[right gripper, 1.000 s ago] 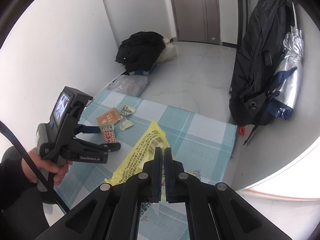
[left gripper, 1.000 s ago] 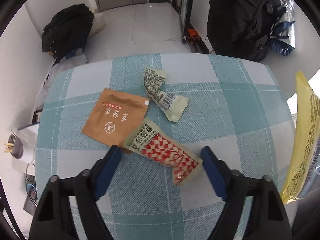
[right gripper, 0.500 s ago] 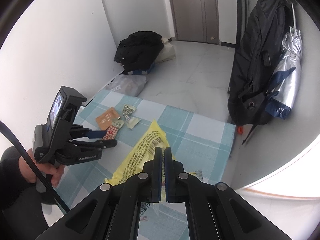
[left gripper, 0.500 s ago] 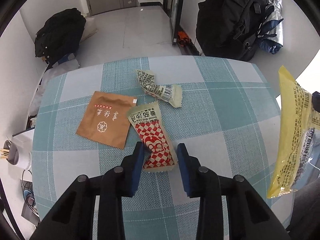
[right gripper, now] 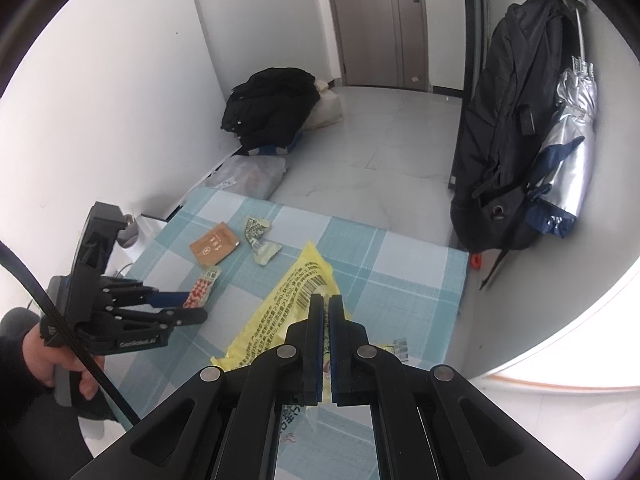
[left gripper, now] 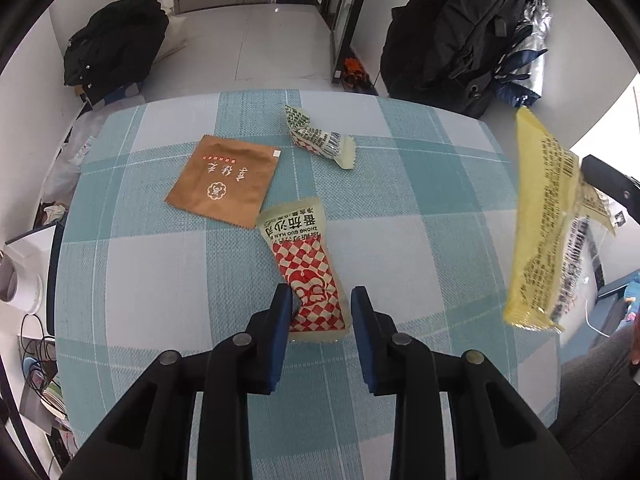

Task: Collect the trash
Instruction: 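Grasp the red-and-white checked wrapper with the left gripper while the right holds its wrapper, then carry both wrappers in both grippers over the white bin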

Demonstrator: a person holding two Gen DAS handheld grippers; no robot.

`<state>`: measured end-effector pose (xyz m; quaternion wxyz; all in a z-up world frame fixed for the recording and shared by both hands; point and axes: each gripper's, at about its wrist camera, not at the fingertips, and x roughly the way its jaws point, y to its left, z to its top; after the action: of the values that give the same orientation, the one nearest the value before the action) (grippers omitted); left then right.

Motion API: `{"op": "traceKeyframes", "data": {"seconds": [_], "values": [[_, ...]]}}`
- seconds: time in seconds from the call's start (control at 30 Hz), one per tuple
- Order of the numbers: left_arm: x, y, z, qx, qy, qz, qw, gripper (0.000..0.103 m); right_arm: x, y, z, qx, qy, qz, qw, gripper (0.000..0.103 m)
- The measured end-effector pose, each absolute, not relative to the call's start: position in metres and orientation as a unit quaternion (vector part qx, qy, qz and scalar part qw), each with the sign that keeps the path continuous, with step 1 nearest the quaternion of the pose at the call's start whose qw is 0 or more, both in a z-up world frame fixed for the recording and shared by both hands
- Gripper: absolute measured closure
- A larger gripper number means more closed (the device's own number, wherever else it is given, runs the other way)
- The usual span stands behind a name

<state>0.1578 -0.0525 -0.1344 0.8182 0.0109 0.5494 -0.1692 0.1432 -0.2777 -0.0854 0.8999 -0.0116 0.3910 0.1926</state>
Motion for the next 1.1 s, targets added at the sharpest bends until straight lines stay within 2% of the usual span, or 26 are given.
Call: {"op": "traceKeyframes", "data": {"seconds": [0.57, 0.8, 1.1], "values": [[0.122, -0.034, -0.089, -0.024, 0.498, -0.178, 0.848, 0.078, 0.099, -0.273, -0.062, 0.025, 0.369, 0.161, 0.915, 0.102], [0.106, -0.034, -0.055, -0.058, 0.463, -0.200, 0.861, 0.078, 0.065, -0.286, -0.020, 0.041, 0.315, 0.136, 0.939, 0.102], [0.088, -0.079, 0.006, -0.057, 0.401, -0.261, 0.876, 0.078, 0.023, -0.330, 0.041, 0.035, 0.247, 0.080, 0.965, 0.102]]}}
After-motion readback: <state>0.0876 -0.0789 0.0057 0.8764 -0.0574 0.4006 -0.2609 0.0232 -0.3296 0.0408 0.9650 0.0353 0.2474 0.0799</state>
